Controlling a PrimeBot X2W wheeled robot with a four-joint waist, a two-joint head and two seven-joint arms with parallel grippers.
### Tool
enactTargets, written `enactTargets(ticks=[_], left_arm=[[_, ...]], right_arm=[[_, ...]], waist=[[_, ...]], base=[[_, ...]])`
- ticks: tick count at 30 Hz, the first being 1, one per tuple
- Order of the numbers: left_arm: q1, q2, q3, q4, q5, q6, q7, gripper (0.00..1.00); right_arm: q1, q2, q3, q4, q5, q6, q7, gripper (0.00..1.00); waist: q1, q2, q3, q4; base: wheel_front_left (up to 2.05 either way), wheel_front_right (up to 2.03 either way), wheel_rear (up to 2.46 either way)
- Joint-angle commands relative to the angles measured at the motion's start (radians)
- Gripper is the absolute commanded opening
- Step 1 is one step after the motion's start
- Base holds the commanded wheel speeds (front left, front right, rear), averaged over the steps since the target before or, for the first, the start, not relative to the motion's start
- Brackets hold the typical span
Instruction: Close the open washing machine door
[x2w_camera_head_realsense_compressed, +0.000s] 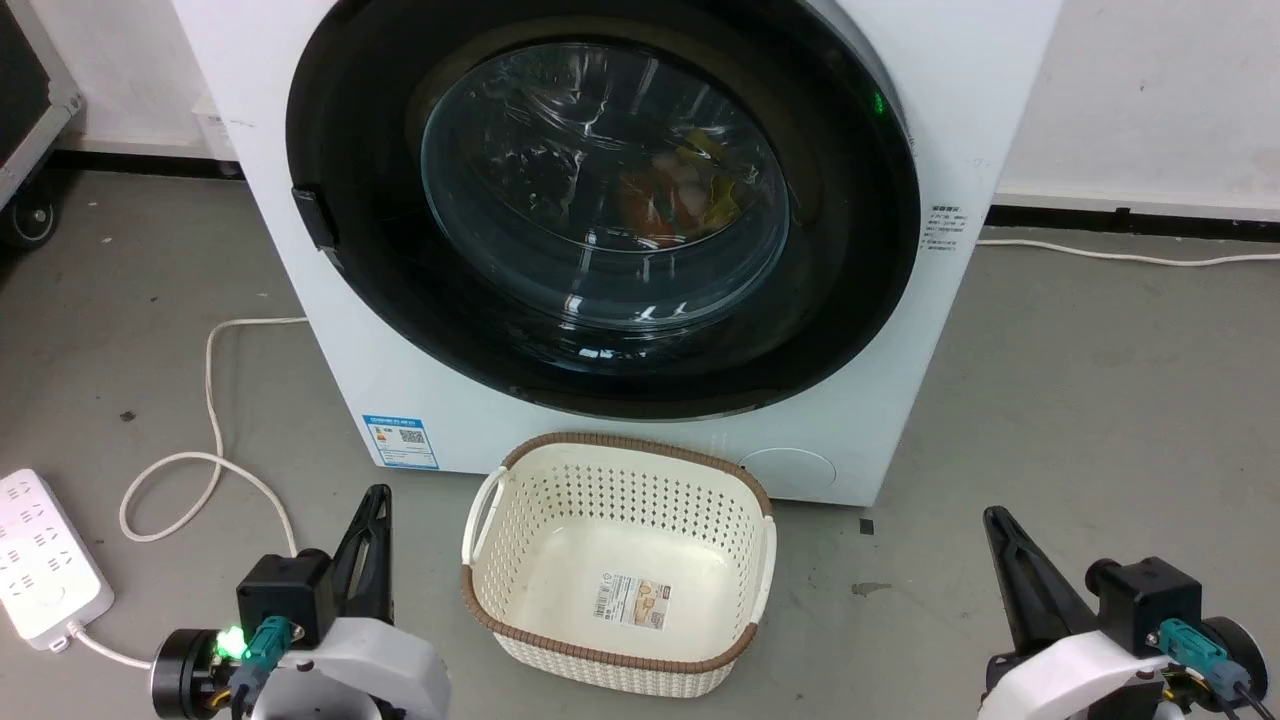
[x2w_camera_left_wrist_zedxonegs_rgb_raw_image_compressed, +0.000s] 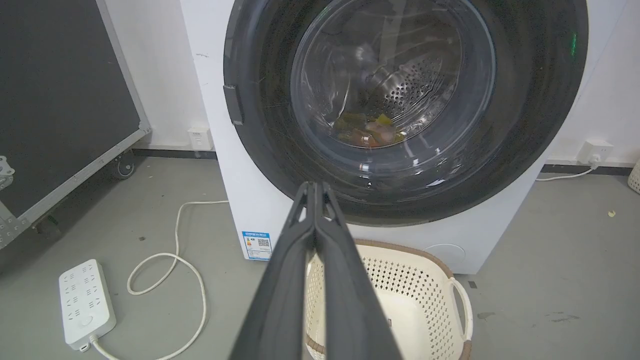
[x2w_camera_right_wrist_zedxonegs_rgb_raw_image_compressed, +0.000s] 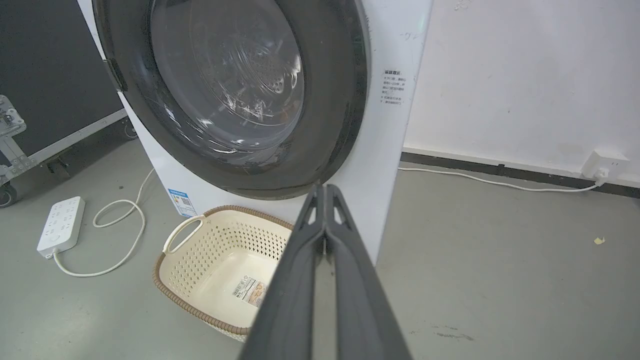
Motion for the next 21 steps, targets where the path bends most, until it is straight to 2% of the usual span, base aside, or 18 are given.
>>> enactTargets(ticks=[1,21], left_arm=[[0.012,-0.007,0.006,-0.007,0.014,-0.003,0.007,0.0],[0.019,-0.045,0.036,-0.028,0.085,-0.011,0.04,0.0]], right_arm=[[-0.01,0.0,0.001,-0.011,-0.013,-0.001,0.005,0.0],[-0.013,-0.001,0.003,-0.034,-0.048,-0.001,0.025,0.0]], waist=[[0.0,0.0,0.0,0.001],[0.0,0.0,0.006,0.008]], base=[[0.0,0.0,0.0],[0.0,0.0,0.0]])
